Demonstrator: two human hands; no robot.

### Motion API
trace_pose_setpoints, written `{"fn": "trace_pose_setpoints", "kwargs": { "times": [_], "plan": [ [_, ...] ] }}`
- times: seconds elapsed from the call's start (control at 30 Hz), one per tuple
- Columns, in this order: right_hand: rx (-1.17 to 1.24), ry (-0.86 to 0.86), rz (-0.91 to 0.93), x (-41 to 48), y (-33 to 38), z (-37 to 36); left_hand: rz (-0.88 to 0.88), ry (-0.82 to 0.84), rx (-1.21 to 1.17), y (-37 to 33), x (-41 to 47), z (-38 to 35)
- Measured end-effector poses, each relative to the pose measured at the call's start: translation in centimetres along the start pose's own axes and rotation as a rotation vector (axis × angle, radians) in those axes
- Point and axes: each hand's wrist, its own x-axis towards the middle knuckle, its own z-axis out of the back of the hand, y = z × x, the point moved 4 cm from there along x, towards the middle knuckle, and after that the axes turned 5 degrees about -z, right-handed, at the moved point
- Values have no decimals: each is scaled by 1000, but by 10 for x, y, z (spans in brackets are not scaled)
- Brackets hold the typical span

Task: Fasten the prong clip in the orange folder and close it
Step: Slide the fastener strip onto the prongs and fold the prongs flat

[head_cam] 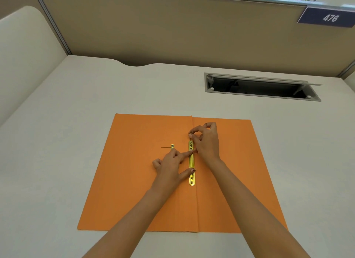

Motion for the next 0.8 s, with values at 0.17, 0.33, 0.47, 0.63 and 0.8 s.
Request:
{"fn": "trace_pose_setpoints", "kwargs": {
  "times": [0.17,0.33,0.47,0.63,0.8],
  "plan": [
    [37,28,-17,2,-1,0,2,1,-14,0,0,0],
    [135,-9,-40,-9,-6,4,5,-7,-18,-1,-1,1],
    [164,-55,-80,-25,-12,11,25,-14,-40,-2,-1,2],
    [177,-76,-138,-66,-19,12,75,-24,-89,-4,2,6],
    [197,-135,-214,-105,-15,16,107,-31,-131,-2,5,8]
  ]
}}
